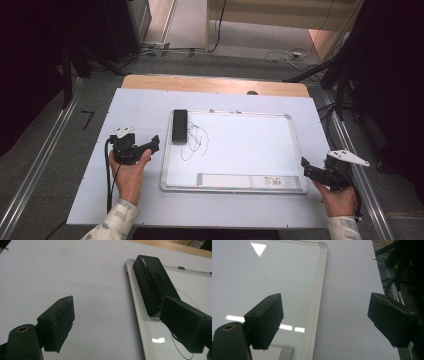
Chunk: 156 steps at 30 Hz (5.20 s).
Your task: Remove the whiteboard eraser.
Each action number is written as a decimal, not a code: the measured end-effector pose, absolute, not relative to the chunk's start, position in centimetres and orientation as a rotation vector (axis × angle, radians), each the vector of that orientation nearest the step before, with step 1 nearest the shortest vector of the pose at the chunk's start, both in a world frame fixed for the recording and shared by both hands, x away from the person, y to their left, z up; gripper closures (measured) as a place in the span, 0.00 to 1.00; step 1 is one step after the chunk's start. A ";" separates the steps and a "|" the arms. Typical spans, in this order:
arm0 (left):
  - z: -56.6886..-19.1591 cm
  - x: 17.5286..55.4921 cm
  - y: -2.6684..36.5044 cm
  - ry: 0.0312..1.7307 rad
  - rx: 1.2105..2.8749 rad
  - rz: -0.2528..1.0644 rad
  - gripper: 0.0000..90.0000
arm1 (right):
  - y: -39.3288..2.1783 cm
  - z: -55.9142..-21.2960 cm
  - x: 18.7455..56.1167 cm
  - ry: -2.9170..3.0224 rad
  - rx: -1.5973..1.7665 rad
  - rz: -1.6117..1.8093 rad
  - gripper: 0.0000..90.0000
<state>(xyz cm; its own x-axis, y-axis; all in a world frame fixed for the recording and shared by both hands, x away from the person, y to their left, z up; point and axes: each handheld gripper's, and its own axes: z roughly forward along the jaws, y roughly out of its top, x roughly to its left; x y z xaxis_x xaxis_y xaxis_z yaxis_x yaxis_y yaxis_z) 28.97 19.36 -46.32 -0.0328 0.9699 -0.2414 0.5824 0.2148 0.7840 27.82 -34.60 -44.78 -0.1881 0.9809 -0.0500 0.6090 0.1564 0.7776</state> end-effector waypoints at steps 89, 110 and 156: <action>-47.8 41.8 11.3 1.746 1.617 0.578 0.23 | -35.1 -44.9 27.9 1.874 1.525 0.869 0.14; -48.8 42.3 10.4 1.785 1.664 0.643 0.37 | -35.1 -44.8 27.9 1.870 1.527 0.871 0.14; -48.7 41.8 10.4 1.766 1.659 0.670 0.43 | -35.2 -44.7 27.9 1.855 1.523 0.874 0.14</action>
<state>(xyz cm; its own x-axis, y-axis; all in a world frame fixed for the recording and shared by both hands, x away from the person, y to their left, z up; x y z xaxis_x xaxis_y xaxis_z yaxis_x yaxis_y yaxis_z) 41.80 10.43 -48.70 -0.0215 0.9953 -0.0940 0.6825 0.0833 0.7261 27.87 -35.17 -44.68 -0.1809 0.9831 -0.0286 0.6037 0.1339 0.7859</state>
